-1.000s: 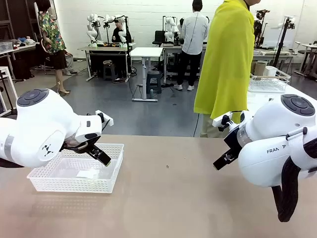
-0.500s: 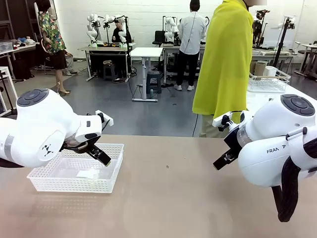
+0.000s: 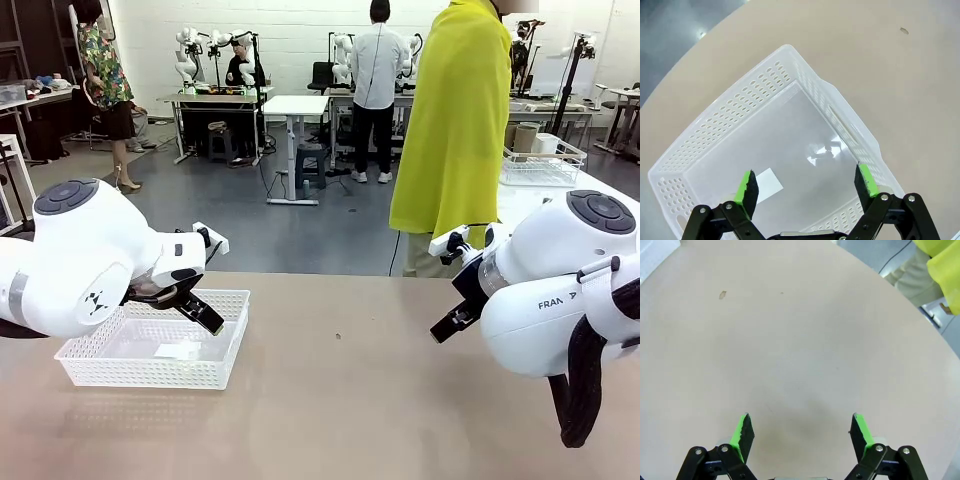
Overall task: Clean and organize the cups into the basket.
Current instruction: Pick up the Organizing basket and move it to the center of the table, then pick up the Reusable plastic cup from the right side of the table and place it inside the Organizing basket.
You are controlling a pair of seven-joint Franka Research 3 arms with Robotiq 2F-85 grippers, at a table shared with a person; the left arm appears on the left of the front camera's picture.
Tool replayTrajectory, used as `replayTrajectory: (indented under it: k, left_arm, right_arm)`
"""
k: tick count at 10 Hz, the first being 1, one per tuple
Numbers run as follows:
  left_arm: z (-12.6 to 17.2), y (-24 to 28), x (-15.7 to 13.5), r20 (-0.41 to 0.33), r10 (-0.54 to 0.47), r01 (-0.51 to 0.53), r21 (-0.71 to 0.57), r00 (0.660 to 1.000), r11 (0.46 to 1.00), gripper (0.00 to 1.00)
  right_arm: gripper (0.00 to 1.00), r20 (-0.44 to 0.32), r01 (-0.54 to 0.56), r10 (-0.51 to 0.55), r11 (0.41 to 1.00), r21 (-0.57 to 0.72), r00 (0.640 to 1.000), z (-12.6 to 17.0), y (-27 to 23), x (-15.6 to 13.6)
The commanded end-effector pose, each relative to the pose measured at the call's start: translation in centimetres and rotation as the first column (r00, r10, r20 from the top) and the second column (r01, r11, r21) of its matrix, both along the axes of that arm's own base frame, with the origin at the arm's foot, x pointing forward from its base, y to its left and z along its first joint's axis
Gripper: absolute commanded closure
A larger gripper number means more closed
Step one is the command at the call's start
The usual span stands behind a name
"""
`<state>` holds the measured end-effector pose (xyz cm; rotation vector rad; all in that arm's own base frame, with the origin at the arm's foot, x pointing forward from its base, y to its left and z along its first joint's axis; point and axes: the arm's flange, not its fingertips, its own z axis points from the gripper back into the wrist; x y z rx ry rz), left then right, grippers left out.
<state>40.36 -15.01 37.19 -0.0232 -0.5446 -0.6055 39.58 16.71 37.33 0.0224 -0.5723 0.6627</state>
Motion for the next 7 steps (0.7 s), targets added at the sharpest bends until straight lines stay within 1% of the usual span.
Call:
replayTrajectory:
  k: [1, 2, 3, 4, 5, 7]
  left_arm:
    - [0.0, 0.0, 0.0, 0.0, 0.0, 0.0, 0.0, 1.0, 1.0, 0.0]
    - [2.5, 0.6, -1.6, 0.003, 0.021, -0.021, 0.089, 1.0, 0.996, 0.0]
    - [4.8, 1.3, -4.3, -0.057, 0.01, -0.003, 0.118, 0.998, 0.993, 0.0]
    - [6.1, 2.0, -6.8, -0.111, -0.044, 0.058, 0.123, 0.993, 0.991, 0.0]
    - [7.3, 2.6, -9.1, -0.115, -0.062, 0.078, 0.142, 0.991, 0.987, 0.0]
    - [9.3, 3.8, -13.7, -0.08, -0.08, 0.092, 0.162, 0.994, 0.982, 0.0]
  right_arm:
    - [0.0, 0.0, 0.0, 0.0, 1.0, 0.0, 1.0, 0.0, 0.0, 0.0]
    - [0.0, -0.009, -0.003, 0.003, 1.0, -0.009, 1.0, 2.0, -0.6, -2.2]
    - [0.0, -0.061, 0.003, -0.005, 0.999, -0.032, 0.998, 3.4, -1.6, -5.1]
    - [0.0, -0.138, -0.016, 0.006, 0.997, -0.071, 0.99, 3.8, -2.6, -7.6]
    - [0.0, -0.181, -0.026, 0.009, 0.995, -0.096, 0.983, 4.2, -3.6, -10.0]
    - [0.0, -0.214, -0.027, -0.006, 0.988, -0.15, 0.977, 5.1, -5.0, -15.6]
